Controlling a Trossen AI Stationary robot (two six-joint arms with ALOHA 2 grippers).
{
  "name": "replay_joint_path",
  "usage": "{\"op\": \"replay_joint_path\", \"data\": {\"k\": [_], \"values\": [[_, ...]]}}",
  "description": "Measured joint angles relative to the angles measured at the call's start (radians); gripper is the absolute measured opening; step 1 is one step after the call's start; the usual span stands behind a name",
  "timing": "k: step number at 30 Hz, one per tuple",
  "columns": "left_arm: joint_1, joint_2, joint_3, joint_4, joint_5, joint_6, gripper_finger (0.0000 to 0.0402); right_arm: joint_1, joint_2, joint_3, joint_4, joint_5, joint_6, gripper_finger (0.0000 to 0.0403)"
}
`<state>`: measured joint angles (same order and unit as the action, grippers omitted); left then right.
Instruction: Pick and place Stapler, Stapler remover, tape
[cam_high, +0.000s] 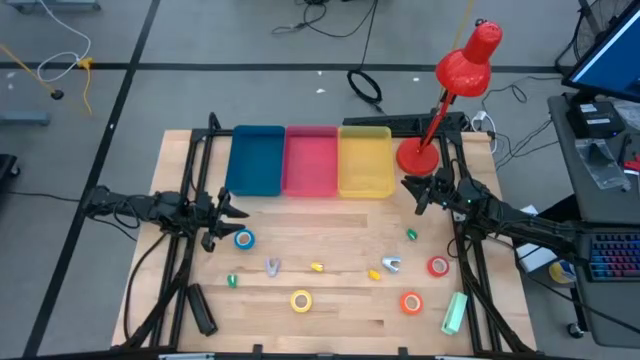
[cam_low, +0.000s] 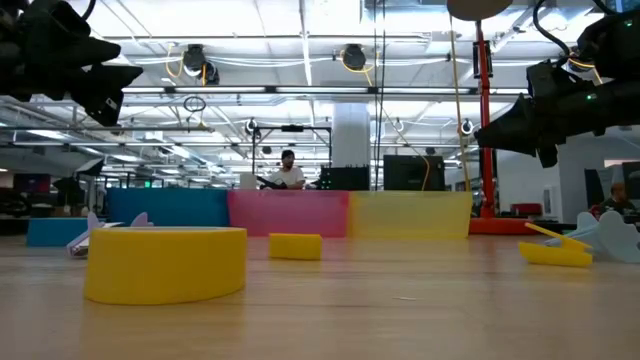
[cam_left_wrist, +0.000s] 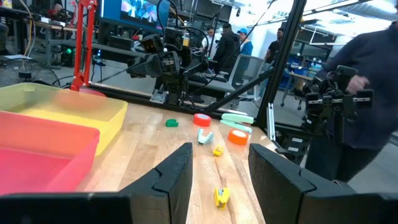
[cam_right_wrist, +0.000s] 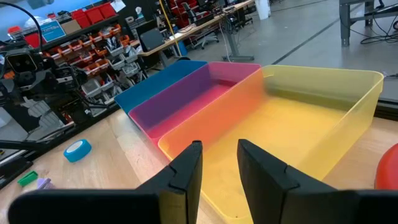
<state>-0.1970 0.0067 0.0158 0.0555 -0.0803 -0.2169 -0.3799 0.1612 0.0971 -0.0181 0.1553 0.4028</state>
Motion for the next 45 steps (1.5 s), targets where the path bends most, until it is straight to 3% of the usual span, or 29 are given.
{"op": "replay_joint_path", "data": {"k": [27, 40, 45], "values": [[0.000, 0.000, 0.000, 0.000, 0.000, 0.000, 0.0159, 0.000, 0.000, 0.000, 0.014, 0.000, 0.005, 0.0096], [0.000, 0.000, 0.000, 0.002, -0.018, -0.006, 0.0159, 0.000, 0.000, -0.004, 0.120, 0.001, 0.264, 0.0095], [0.000, 0.000, 0.000, 0.069, -0.033, -0.118, 0.0159, 0.000, 0.000, -0.003, 0.121, 0.000, 0.274, 0.0096]]}}
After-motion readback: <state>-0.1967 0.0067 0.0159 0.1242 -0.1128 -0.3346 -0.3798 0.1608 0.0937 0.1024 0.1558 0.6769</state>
